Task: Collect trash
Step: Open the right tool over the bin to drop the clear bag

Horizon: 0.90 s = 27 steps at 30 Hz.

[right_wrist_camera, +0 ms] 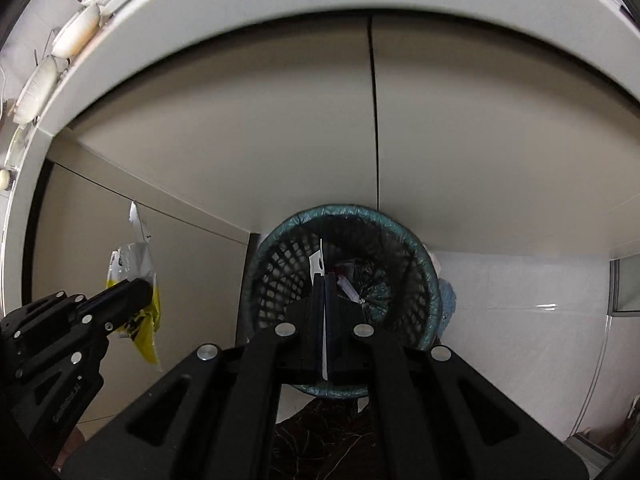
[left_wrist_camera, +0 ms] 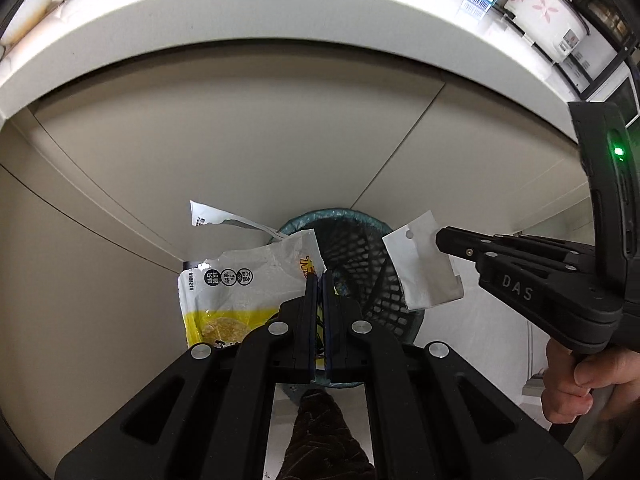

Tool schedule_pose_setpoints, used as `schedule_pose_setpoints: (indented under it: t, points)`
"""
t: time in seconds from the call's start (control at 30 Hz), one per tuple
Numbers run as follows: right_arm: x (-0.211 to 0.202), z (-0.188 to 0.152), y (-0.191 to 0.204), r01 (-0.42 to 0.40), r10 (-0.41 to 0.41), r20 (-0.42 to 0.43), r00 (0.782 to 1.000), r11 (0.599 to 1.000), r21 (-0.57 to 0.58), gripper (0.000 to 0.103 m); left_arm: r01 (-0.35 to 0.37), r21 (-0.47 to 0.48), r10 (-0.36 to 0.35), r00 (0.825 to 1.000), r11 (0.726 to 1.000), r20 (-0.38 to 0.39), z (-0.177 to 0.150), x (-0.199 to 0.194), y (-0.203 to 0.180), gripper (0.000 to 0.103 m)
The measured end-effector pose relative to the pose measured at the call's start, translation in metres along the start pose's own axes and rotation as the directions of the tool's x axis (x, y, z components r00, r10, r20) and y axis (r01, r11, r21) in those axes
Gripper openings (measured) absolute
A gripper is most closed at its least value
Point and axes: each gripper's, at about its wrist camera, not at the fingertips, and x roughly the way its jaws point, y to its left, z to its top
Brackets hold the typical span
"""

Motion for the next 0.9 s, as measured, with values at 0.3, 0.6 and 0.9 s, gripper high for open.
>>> schedule_pose_setpoints:
  t: [0.3,0.6,0.9]
  points:
    - [0.015,-0.001,0.002,0.012,-0.012,-0.022,1.0,1.0,-0.007,0.003,-0.007,-0.004,0.007,1.0,1.0,-0.023,0.006,0.013,-0.002,0.001]
    - [0.01,-0.004,-0.008,0.048,-0.049,0.035,0.998,0.998,0.03,0.067,-0.006,-0.002,0.006,0.999,1.0,-0.049,0.008,0.029,-0.001,0.001]
    - [-0.018,-0.009,-0.048,0.109,-0.121,0.124,0.985,0.989,0.1,0.095,0.02,0.03,-0.017,0.997,0.999,-0.078,0.01,0.057,-0.018,0.001]
